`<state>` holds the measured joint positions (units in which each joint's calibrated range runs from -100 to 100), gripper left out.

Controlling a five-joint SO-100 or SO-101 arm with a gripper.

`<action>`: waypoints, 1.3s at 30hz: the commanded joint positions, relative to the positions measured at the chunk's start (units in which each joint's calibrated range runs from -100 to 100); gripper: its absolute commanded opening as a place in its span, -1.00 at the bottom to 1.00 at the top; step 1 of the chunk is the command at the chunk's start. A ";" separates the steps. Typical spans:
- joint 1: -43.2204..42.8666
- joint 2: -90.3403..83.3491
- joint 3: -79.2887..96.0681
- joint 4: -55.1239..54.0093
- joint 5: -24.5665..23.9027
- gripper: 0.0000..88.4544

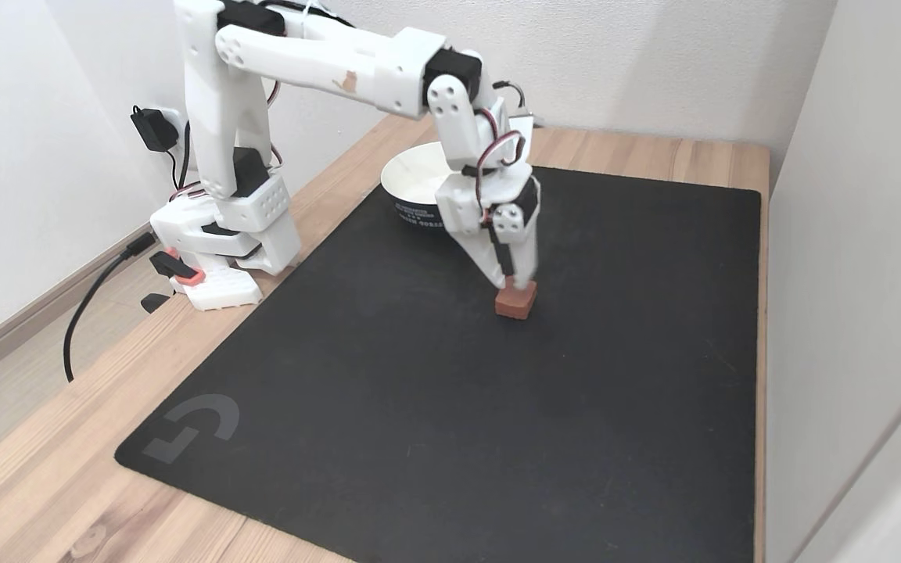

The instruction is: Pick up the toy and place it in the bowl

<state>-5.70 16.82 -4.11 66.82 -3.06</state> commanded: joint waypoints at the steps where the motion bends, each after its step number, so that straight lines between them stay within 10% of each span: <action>1: -0.61 -0.35 -2.15 -0.61 0.30 -0.25; 39: -3.04 8.15 -2.15 2.53 -4.45 -0.11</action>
<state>-8.36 24.06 -4.30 69.86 -7.64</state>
